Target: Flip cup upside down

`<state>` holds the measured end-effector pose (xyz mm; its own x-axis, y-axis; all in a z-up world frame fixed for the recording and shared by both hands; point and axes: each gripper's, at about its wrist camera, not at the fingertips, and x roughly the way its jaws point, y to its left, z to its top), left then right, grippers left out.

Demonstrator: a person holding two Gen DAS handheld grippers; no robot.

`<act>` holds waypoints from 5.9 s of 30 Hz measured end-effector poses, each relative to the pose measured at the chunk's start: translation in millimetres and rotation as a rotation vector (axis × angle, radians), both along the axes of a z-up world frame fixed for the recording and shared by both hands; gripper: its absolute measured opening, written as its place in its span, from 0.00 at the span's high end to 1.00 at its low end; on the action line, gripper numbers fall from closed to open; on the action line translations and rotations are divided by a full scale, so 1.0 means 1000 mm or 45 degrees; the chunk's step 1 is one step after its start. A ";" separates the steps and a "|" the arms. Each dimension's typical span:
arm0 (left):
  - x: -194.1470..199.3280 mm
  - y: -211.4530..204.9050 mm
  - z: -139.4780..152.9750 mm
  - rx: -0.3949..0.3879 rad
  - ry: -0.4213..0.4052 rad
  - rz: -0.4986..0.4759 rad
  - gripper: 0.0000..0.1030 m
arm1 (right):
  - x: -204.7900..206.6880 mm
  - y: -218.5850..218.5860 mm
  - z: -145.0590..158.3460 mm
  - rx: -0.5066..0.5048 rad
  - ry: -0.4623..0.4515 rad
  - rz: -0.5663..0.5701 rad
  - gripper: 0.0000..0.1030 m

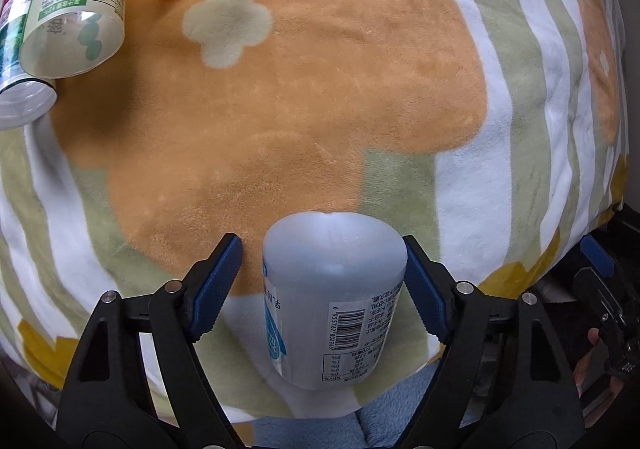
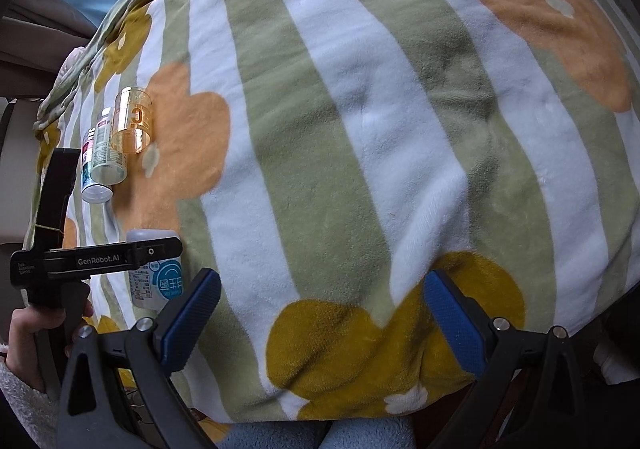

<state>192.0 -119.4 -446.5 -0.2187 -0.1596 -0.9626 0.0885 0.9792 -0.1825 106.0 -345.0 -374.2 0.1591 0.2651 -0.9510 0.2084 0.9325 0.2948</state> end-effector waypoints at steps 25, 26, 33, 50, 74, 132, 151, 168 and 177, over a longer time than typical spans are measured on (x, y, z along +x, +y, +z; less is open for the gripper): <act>-0.047 -0.011 0.063 -0.161 -0.823 0.048 0.43 | 0.006 0.010 -0.003 0.024 -0.038 0.051 0.01; -0.050 -0.013 0.059 -0.165 -0.840 0.062 0.43 | 0.005 0.012 -0.005 0.022 -0.035 0.057 0.01; -0.066 0.003 0.043 -0.197 -0.942 0.157 0.43 | 0.000 0.015 -0.014 0.001 -0.044 0.089 0.01; -0.098 0.010 0.035 -0.212 -0.916 0.189 0.42 | -0.002 0.027 -0.019 0.020 -0.061 0.140 0.01; -0.121 0.010 0.040 -0.169 -0.863 0.115 0.08 | -0.001 0.049 -0.022 -0.049 -0.087 0.226 0.01; -0.163 0.119 0.421 0.045 -1.501 0.342 0.00 | -0.046 0.099 0.337 -0.481 -1.007 0.152 0.02; -0.160 0.118 0.417 0.039 -1.511 0.352 0.00 | -0.046 0.098 0.340 -0.487 -1.028 0.149 0.02; -0.162 0.119 0.418 0.040 -1.516 0.348 0.00 | -0.046 0.097 0.341 -0.486 -1.031 0.150 0.02; -0.164 0.118 0.420 0.042 -1.522 0.347 0.00 | -0.047 0.096 0.342 -0.483 -1.031 0.148 0.02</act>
